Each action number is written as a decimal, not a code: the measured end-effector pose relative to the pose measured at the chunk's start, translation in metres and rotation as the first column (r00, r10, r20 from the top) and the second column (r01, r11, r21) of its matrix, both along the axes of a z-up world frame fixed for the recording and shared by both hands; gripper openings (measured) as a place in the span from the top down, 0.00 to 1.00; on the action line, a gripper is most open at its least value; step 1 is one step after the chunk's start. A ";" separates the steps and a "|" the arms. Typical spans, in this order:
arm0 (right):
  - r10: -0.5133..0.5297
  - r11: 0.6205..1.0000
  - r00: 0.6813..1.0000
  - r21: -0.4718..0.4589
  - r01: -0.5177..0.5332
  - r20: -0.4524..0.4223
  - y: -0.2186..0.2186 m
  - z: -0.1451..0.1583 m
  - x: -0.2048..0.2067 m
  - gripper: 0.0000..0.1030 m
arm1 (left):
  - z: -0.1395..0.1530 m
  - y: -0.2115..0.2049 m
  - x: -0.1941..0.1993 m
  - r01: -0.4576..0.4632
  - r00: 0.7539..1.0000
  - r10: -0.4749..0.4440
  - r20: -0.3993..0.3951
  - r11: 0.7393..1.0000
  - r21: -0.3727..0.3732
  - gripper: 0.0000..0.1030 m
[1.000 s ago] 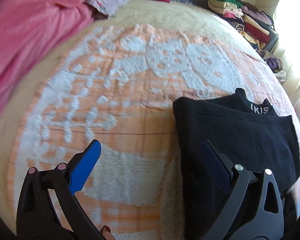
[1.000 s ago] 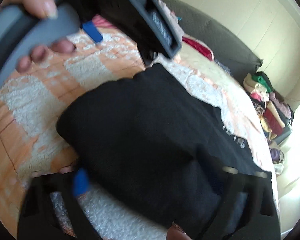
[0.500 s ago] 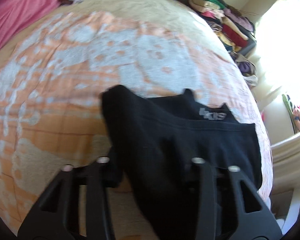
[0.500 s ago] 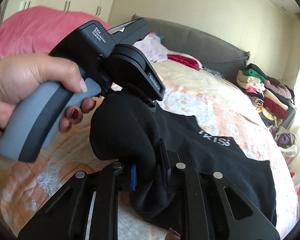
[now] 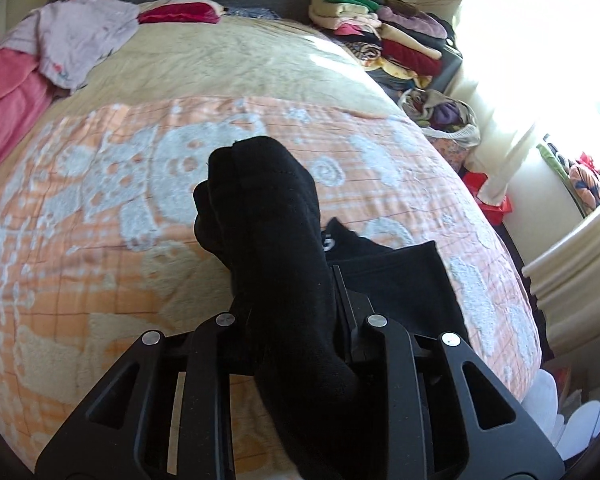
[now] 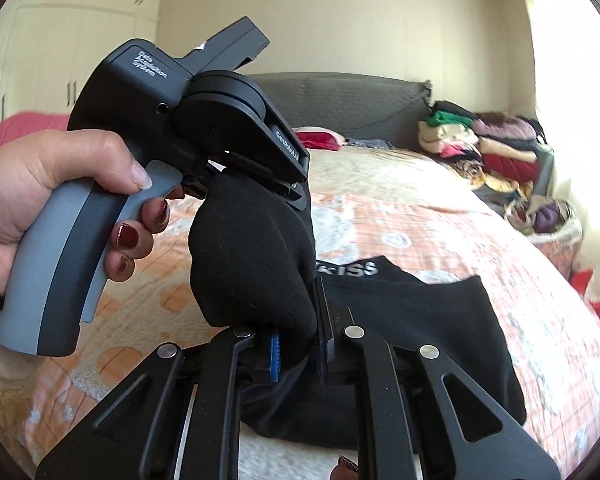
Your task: Fold small clothes
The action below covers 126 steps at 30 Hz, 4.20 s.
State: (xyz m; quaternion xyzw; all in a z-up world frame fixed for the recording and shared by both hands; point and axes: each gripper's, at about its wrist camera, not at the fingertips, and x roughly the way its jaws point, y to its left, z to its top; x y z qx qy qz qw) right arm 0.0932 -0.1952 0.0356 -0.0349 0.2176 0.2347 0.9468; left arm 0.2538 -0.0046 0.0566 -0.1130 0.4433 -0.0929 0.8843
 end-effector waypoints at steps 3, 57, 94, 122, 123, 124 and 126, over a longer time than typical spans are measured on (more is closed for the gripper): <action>-0.031 0.999 0.999 0.035 0.031 -0.020 -0.017 -0.001 0.001 0.89 | 0.001 -0.023 0.003 0.023 1.000 -0.023 0.002 1.000 0.007 0.82; 0.080 0.947 0.791 0.293 0.129 -0.607 -0.137 -0.058 0.131 0.76 | -0.076 -0.077 -0.041 0.137 0.991 -0.136 -0.015 0.974 0.179 0.43; 0.035 0.973 0.864 0.215 0.086 -0.503 -0.158 -0.052 0.087 0.85 | -0.075 -0.089 -0.075 0.176 0.984 -0.176 -0.012 0.976 0.127 0.38; -0.247 0.961 0.933 0.060 0.271 -0.260 -0.174 -0.007 0.007 0.06 | -0.054 -0.086 -0.111 0.172 0.981 -0.181 0.069 0.977 0.123 0.20; -0.244 0.960 0.938 0.073 0.269 -0.247 -0.175 -0.003 0.001 0.05 | -0.051 -0.084 -0.115 0.169 0.981 -0.179 0.080 0.978 0.124 0.14; -0.241 0.960 0.941 0.084 0.267 -0.236 -0.177 0.001 -0.005 0.05 | -0.048 -0.083 -0.120 0.164 0.980 -0.176 0.092 0.978 0.126 0.09; -0.241 0.959 0.946 0.097 0.267 -0.215 -0.178 0.006 -0.016 0.05 | -0.040 -0.079 -0.131 0.161 0.977 -0.176 0.122 0.979 0.125 0.09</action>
